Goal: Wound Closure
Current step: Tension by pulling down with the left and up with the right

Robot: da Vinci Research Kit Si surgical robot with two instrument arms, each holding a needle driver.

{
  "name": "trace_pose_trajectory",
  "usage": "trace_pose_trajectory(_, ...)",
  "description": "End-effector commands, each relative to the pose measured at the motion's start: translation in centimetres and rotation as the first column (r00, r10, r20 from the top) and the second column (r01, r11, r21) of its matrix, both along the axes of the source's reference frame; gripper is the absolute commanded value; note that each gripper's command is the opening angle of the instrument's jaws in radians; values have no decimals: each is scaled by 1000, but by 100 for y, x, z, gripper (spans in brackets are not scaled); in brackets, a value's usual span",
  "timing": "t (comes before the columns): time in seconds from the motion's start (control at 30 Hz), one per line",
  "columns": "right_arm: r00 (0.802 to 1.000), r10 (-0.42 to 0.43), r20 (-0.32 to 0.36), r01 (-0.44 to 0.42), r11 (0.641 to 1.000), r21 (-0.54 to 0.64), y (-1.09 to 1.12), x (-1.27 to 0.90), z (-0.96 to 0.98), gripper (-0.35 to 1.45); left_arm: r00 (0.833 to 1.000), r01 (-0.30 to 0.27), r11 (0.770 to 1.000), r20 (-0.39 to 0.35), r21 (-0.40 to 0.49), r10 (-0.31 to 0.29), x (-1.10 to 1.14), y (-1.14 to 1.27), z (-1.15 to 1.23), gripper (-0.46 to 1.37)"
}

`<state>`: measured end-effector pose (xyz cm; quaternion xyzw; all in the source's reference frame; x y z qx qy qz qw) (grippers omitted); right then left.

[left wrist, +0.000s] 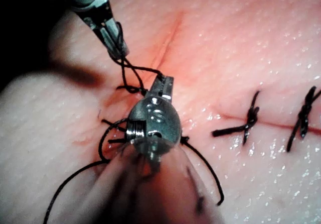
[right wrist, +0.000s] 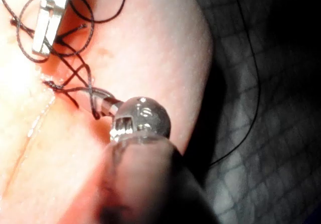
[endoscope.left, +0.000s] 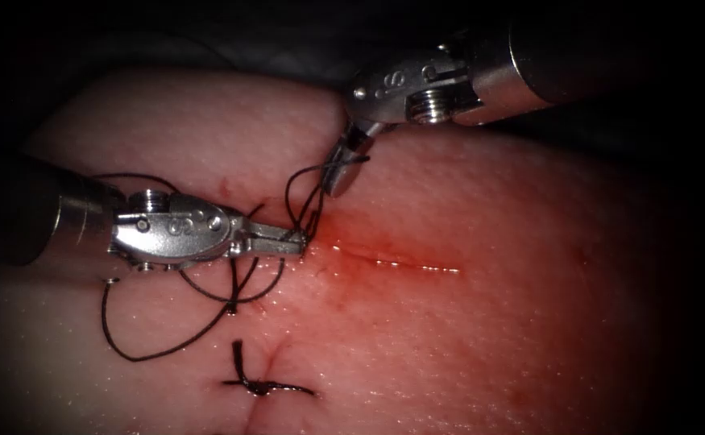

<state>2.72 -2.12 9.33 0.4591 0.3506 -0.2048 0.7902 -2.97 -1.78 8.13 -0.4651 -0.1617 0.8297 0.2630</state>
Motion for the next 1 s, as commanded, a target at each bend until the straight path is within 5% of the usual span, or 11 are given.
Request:
trace_pose_trajectory(0.03,1000,-1,1,1,1000,1,0,1,0,-35,1000,-4,1000,4,5,4,-2,-4,-6,-35)
trace_pose_trajectory(1.0,994,73,87,-75,997,20,0,6,22,-35,994,-93,996,63,11,93,-26,-106,-144,-35)
